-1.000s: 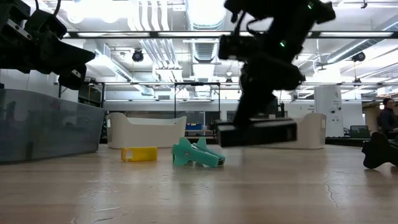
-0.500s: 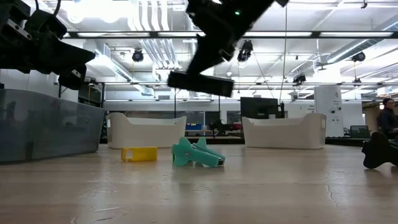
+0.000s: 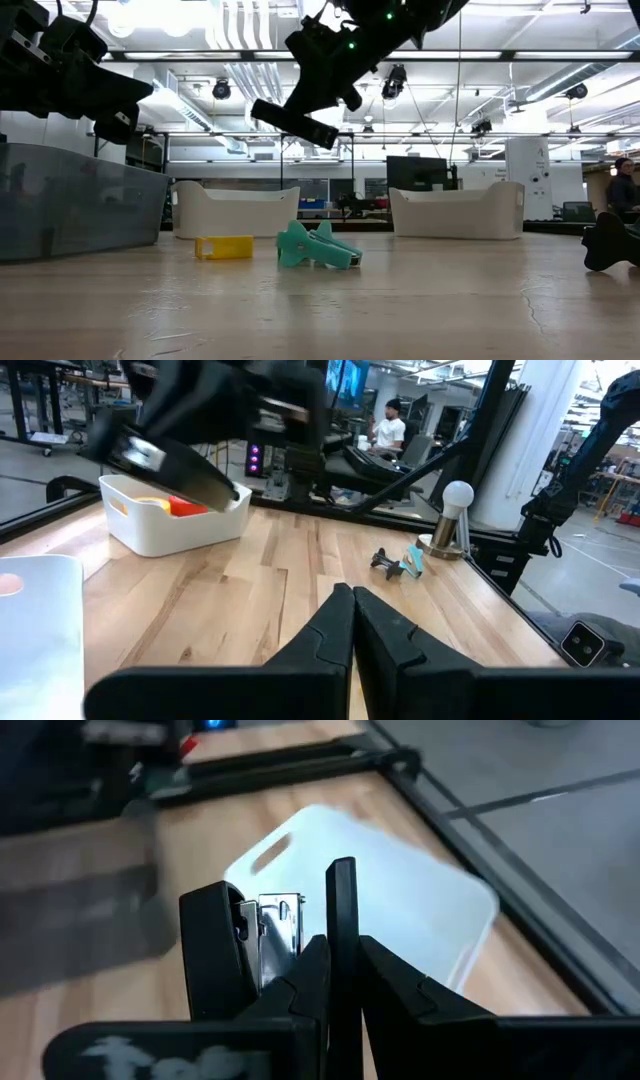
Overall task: Pick and place Stapler, Stapler remover, tape
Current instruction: Put the black stapler into the left white bin
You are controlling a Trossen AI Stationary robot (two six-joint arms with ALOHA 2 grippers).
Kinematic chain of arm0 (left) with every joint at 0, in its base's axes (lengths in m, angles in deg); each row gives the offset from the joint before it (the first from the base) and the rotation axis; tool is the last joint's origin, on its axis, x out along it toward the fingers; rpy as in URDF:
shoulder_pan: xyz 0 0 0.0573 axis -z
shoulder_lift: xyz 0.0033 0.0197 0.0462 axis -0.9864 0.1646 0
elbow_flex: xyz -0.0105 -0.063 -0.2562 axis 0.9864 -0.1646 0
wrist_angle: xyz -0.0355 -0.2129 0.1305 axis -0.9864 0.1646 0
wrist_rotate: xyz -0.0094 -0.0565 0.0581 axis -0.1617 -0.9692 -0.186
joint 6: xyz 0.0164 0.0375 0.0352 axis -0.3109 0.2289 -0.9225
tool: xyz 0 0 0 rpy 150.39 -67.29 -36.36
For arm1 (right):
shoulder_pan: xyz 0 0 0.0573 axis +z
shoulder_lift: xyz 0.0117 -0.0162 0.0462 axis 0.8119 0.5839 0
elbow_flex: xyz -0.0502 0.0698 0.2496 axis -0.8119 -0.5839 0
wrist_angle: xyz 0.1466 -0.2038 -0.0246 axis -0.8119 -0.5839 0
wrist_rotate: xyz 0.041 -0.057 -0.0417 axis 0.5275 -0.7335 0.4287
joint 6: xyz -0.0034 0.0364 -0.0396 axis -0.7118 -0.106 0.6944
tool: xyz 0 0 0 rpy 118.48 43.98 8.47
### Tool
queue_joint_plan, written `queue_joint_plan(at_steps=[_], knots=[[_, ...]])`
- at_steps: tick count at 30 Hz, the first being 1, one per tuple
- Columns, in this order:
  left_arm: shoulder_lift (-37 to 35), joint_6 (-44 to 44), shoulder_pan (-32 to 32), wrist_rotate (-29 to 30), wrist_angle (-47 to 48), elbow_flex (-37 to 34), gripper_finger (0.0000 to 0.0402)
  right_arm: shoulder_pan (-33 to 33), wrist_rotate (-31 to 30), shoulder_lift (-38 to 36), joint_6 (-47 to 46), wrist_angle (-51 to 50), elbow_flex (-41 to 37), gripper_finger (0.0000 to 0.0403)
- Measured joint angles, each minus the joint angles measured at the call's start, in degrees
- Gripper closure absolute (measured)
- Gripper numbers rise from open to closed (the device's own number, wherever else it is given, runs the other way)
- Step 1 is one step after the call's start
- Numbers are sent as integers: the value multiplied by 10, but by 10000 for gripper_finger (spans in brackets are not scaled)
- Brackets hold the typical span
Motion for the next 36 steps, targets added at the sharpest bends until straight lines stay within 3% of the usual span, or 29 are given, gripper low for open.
queue_joint_plan(at_steps=[10, 20, 36], knots=[[0, 0, 0, 0, 0, 0, 390, -45, 67, 16, -19, 80, 2, 364], [0, 0, 0, 0, 0, 0, 390, -74, 74, 102, -17, 95, 93, 363], [1, 0, 0, 2, 0, 0, 390, -117, 87, 261, -12, -46, 307, 359]])
